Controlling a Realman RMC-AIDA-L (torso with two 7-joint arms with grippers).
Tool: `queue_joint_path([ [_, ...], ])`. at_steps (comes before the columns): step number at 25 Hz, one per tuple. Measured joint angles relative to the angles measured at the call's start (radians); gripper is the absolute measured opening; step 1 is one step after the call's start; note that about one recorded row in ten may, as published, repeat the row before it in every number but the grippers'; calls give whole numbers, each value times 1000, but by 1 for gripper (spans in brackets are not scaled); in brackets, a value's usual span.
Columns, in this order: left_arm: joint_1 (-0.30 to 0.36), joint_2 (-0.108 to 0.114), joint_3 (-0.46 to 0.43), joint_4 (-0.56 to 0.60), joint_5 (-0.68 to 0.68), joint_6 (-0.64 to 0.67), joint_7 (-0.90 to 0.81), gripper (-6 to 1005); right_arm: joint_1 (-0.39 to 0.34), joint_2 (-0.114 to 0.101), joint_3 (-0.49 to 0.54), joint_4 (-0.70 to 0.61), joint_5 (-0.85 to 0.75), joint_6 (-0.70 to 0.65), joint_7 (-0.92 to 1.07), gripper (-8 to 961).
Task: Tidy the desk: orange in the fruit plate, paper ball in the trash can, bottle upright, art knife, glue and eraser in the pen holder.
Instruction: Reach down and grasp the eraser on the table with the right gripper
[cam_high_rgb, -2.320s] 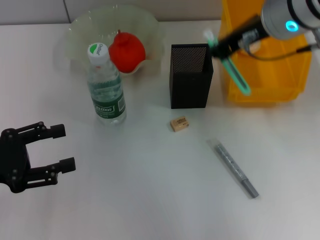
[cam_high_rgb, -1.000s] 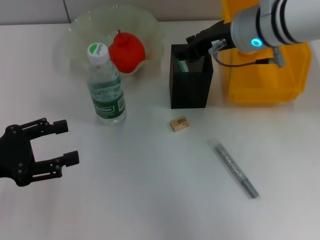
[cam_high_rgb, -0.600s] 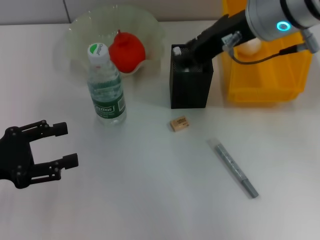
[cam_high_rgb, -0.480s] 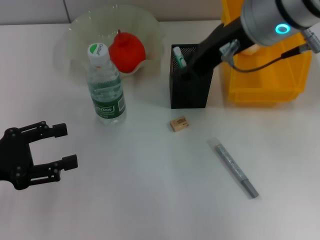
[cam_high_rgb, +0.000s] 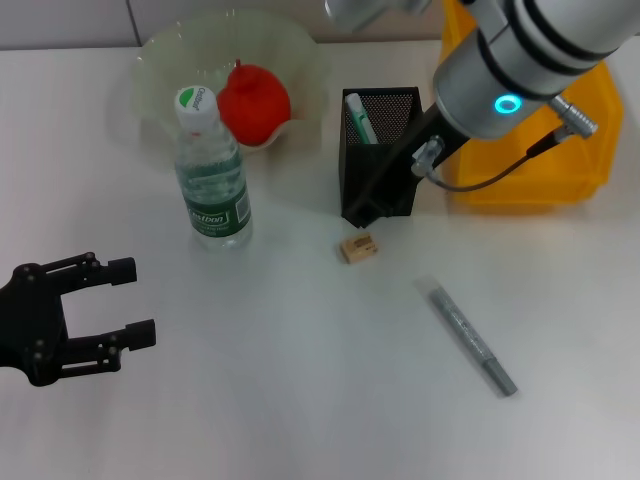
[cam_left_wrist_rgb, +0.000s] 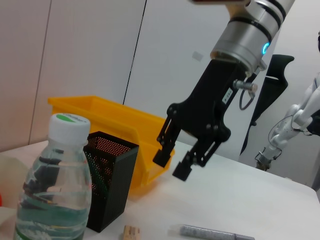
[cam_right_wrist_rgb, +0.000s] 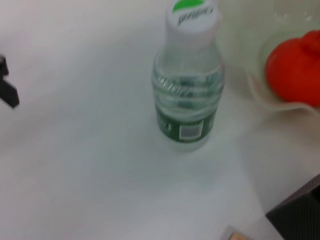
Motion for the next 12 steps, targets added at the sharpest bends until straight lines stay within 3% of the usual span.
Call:
queue_joint_path([
  [6,-1,0,0,0,0,-1,2,801,33,0,-90,72,-4,14,-18,469],
  [12,-3,-5,0,0,3,-4,1,801,69,3,-195,173,-5,113,-31,479],
])
